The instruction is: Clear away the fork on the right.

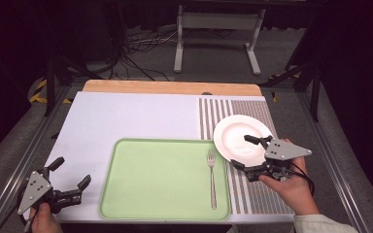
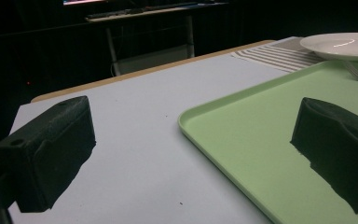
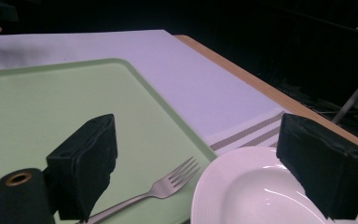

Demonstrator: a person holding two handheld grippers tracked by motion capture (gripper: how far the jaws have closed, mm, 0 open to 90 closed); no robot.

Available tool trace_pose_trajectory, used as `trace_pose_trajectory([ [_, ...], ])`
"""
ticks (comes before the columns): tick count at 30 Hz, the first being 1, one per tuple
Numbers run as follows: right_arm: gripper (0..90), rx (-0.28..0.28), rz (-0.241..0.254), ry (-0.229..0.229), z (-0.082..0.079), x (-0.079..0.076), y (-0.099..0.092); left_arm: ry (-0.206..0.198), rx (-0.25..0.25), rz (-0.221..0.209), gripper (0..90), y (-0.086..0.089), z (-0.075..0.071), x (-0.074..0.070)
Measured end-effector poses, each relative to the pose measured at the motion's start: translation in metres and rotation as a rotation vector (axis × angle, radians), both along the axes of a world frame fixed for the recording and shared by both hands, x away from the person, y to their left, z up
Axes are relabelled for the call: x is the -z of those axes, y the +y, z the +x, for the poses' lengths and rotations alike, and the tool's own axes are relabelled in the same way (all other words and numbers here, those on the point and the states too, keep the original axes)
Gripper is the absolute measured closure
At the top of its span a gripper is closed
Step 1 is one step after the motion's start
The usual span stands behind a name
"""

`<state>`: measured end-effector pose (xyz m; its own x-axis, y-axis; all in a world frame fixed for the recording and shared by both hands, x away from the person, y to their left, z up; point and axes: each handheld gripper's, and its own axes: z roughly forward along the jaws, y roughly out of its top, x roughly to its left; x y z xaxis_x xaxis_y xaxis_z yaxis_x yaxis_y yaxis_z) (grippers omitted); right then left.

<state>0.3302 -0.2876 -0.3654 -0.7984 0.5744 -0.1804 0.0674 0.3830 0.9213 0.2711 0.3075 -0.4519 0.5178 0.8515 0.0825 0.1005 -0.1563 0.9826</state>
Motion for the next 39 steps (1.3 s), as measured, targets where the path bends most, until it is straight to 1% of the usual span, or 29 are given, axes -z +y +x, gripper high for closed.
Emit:
trace_pose_trajectory([
  [3,13.4,0.018,0.031,-0.012,-0.003,0.006,-0.012,0.000,-0.001,0.000,0.3,0.000,0.000,0.000],
  [8,13.4,0.046,0.061,-0.009,-0.007,0.016,-0.027,0.000,0.001,0.003,0.3,0.000,0.000,0.000],
  [9,13.4,0.051,0.067,-0.007,-0.007,0.018,-0.029,0.000,0.001,0.004,0.3,0.000,0.000,0.000],
  [10,13.4,0.062,0.083,0.008,-0.008,0.022,-0.033,0.000,0.002,0.003,0.3,-0.001,0.000,0.000],
  [11,13.4,0.065,0.086,0.012,-0.009,0.024,-0.035,0.000,0.001,0.003,0.3,-0.001,0.000,0.000],
  [16,13.4,0.077,0.099,0.009,-0.010,0.037,-0.044,-0.001,-0.005,-0.003,0.3,0.000,0.000,0.000],
  [20,13.4,0.091,0.131,0.002,-0.011,0.047,-0.050,0.000,0.001,0.004,0.3,-0.001,0.000,0.000],
  [22,13.4,0.095,0.133,0.006,-0.012,0.051,-0.052,0.000,0.005,0.008,0.3,-0.001,0.000,0.000],
  [24,13.4,0.095,0.149,-0.001,-0.013,0.054,-0.055,-0.005,0.003,0.003,0.3,-0.001,0.000,0.000],
  [27,13.4,0.103,0.151,-0.002,-0.014,0.060,-0.058,-0.004,0.002,-0.005,0.3,-0.001,0.000,0.000],
  [30,15.1,0.118,0.160,0.008,-0.014,0.068,-0.061,-0.005,0.002,-0.006,0.3,-0.001,0.000,0.000],
  [31,15.7,0.117,0.170,0.035,-0.014,0.073,-0.062,-0.004,0.004,-0.005,0.3,-0.001,0.000,0.000],
  [32,15.7,0.117,0.170,0.035,-0.014,0.073,-0.062,-0.006,0.004,-0.006,0.3,-0.001,0.000,0.000],
  [33,15.7,0.125,0.163,0.049,-0.015,0.080,-0.063,-0.007,0.003,-0.007,0.3,-0.001,0.000,0.000],
  [39,14.7,0.140,0.169,0.061,-0.015,0.084,-0.064,-0.010,0.005,-0.009,0.3,-0.001,0.000,0.000],
])
